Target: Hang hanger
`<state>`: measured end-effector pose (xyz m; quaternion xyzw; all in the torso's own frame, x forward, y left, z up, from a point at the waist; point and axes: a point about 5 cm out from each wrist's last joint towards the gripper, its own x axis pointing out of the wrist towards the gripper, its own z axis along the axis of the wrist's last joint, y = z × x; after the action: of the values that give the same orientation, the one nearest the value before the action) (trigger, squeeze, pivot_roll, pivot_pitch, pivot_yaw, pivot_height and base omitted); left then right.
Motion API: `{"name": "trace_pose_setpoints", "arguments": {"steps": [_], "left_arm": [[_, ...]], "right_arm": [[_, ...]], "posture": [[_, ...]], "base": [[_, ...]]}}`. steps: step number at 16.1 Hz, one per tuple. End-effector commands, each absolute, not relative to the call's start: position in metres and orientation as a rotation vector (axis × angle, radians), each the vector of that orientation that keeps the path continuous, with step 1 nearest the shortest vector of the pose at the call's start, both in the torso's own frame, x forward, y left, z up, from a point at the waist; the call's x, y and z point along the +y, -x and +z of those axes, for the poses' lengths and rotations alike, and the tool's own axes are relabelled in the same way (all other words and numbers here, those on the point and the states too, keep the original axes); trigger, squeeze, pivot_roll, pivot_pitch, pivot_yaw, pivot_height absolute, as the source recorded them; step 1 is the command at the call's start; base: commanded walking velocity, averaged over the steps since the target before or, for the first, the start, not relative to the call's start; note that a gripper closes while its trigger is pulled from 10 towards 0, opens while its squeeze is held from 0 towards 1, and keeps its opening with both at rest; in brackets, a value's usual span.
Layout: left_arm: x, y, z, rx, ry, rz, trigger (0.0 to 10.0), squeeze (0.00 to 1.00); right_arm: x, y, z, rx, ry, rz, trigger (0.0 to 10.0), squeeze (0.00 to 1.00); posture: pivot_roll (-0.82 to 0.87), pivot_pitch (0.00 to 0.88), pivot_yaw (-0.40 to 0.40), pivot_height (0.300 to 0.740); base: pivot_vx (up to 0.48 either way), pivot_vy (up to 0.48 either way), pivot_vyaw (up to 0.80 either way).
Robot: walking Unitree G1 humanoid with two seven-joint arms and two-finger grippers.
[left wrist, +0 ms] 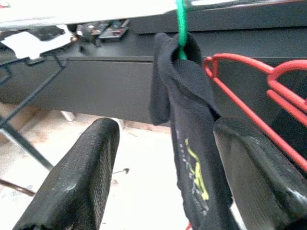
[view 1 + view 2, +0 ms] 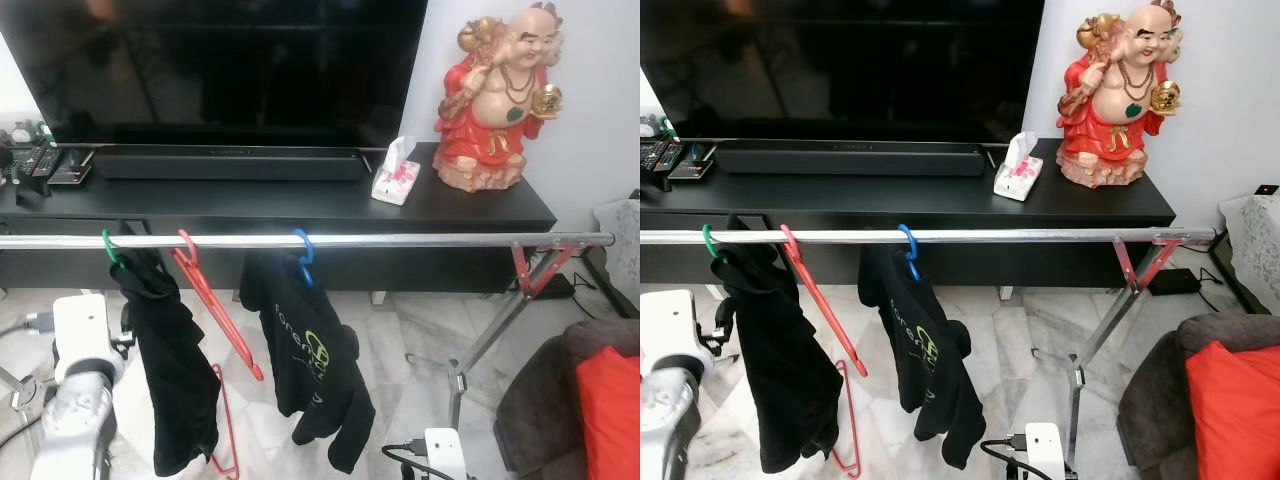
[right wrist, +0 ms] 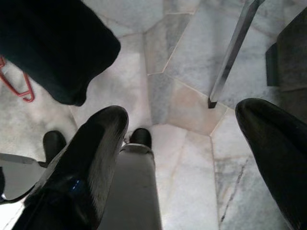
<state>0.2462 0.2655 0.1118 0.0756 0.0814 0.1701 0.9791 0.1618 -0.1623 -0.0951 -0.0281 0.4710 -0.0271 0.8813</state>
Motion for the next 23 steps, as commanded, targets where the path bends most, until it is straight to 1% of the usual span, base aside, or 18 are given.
{"name": "trace_pose_setpoints", "arguments": {"steps": [1,2,3,4,6,8,10,15,18,19,20,21,22,23], "left_arm": [[0.264,-0.253,0.106,0.207,-0.128,0.263,10.0,0.00],[0.261,-0.261,0.103,0.207,-0.144,0.166,10.0,0.00],[0.258,-0.266,0.099,0.229,-0.119,0.100,10.0,0.00],[0.259,-0.271,0.097,0.238,-0.112,0.077,10.0,0.00],[0.264,-0.278,0.097,0.231,-0.118,0.084,10.0,0.00],[0.277,-0.285,0.101,0.209,-0.138,0.139,10.0,0.00],[0.281,-0.286,0.100,0.216,-0.144,0.167,10.0,0.00],[0.271,-0.301,0.089,0.224,-0.132,0.155,10.0,0.00],[0.255,-0.309,0.076,0.262,-0.114,0.151,9.9,0.00],[0.252,-0.313,0.074,0.264,-0.113,0.156,7.8,0.00],[0.251,-0.314,0.074,0.262,-0.116,0.159,7.4,0.00],[0.252,-0.316,0.074,0.262,-0.118,0.188,4.8,0.00],[0.253,-0.316,0.074,0.261,-0.123,0.205,4.5,0.00],[0.254,-0.320,0.077,0.241,-0.138,0.243,4.7,0.00]], "right_arm": [[-0.161,-0.161,-0.095,0.987,0.049,-0.054,10.0,0.00],[-0.162,-0.162,-0.095,0.988,0.048,-0.053,10.0,0.00],[-0.162,-0.162,-0.095,0.989,0.049,-0.052,10.0,0.00],[-0.163,-0.162,-0.095,0.988,0.049,-0.053,10.0,0.00],[-0.163,-0.162,-0.095,0.985,0.046,-0.056,10.0,0.00],[-0.164,-0.163,-0.095,0.984,0.047,-0.052,10.0,0.00],[-0.164,-0.163,-0.095,0.985,0.049,-0.049,10.0,0.00],[-0.165,-0.163,-0.095,0.984,0.050,-0.044,10.0,0.00],[-0.163,-0.162,-0.095,0.982,0.060,-0.032,10.0,0.00],[-0.164,-0.163,-0.095,0.980,0.060,-0.033,10.0,0.00],[-0.164,-0.163,-0.095,0.979,0.058,-0.036,10.0,0.00],[-0.164,-0.163,-0.095,0.978,0.059,-0.035,10.0,0.00],[-0.163,-0.163,-0.095,0.980,0.062,-0.032,10.0,0.00],[-0.163,-0.163,-0.095,0.980,0.063,-0.030,10.0,0.00]], "posture": [[-0.05,0.000,-0.037,0.740],[-0.05,0.000,-0.043,0.740],[-0.05,0.000,-0.044,0.740],[-0.06,0.000,-0.042,0.740],[-0.06,0.000,-0.043,0.740],[-0.06,0.000,-0.049,0.740],[-0.06,0.000,-0.050,0.740],[-0.06,0.000,-0.050,0.740],[-0.06,0.000,-0.046,0.740],[-0.06,0.000,-0.047,0.740],[-0.07,0.000,-0.045,0.740],[-0.07,0.000,-0.045,0.740],[-0.07,0.000,-0.045,0.740],[-0.07,0.000,-0.042,0.740]], "base": [[0.000,0.000,0.00],[0.000,0.000,0.00],[0.000,0.000,0.00],[0.000,0.000,0.00],[0.000,0.000,0.00],[0.000,0.000,0.00],[0.000,0.000,0.00],[0.000,0.000,0.00],[0.000,0.000,0.00],[0.000,0.000,0.00],[0.000,0.000,0.00],[0.000,0.000,0.00],[0.000,0.000,0.00],[0.000,0.000,0.00]]}}
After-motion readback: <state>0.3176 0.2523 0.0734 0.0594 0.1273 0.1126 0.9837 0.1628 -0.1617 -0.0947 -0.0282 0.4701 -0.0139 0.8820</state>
